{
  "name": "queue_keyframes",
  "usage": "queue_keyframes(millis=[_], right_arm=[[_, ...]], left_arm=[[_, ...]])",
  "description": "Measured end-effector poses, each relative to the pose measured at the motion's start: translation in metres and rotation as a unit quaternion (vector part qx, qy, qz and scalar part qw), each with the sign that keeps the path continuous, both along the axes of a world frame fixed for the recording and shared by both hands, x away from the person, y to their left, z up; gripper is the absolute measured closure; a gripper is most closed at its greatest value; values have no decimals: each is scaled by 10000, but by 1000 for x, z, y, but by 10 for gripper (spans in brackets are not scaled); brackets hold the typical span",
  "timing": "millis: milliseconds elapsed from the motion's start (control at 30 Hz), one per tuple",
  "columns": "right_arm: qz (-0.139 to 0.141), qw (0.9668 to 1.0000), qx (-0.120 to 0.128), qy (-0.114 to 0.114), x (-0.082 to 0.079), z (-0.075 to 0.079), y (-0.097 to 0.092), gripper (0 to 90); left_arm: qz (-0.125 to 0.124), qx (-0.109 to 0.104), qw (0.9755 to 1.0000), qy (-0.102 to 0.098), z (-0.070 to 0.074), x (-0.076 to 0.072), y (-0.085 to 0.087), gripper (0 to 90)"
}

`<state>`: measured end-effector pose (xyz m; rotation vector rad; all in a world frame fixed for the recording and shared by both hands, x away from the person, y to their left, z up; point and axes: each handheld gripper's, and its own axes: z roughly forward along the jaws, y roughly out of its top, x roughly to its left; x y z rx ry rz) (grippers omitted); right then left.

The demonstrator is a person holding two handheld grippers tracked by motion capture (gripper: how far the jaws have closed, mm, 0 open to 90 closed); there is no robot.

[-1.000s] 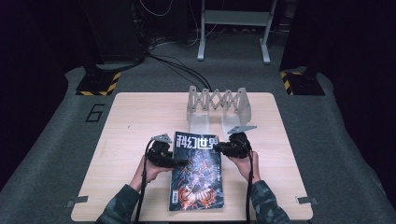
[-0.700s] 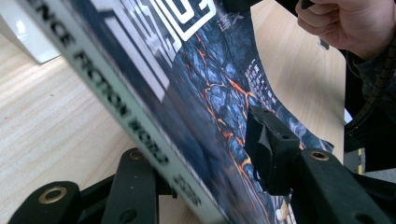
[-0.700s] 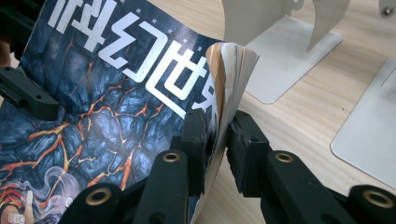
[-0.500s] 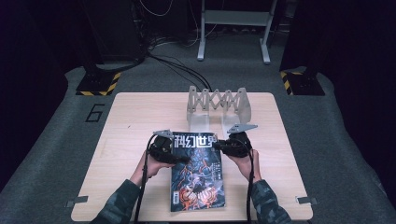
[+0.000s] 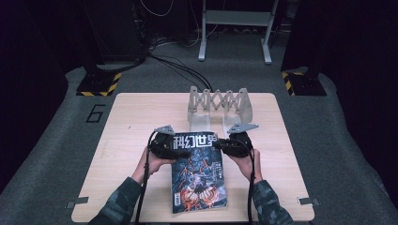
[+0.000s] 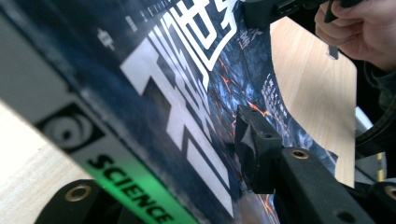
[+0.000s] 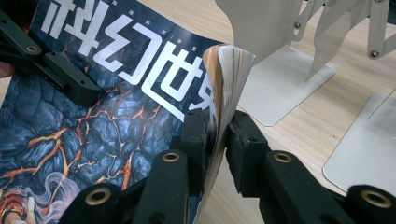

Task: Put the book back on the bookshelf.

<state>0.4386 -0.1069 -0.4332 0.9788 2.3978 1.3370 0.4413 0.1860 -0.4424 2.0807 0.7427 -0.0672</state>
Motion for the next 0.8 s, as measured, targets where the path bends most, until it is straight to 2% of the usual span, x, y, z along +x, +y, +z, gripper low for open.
queue_keyframes(millis=[33, 200, 333, 367, 800], right_arm=[[-27, 10000, -15, 3, 0, 1, 0, 770], [-62, 9999, 53, -66, -1, 6, -3, 770], [-72, 9998, 49, -172, -2, 13, -4, 770], [-108, 9998, 49, -143, -3, 14, -4, 770], [-86, 9996, 40, -280, -3, 25, -7, 770]], left_arm=[[-34, 53, 9999, -123, 2, -1, -1, 688], [-96, 17, 9992, -391, 9, -6, -2, 701], [-110, 32, 9988, -475, 14, -7, -3, 710], [-106, 49, 9984, -555, 17, -9, -4, 710], [-189, 125, 9954, -936, 27, -15, -7, 711]])
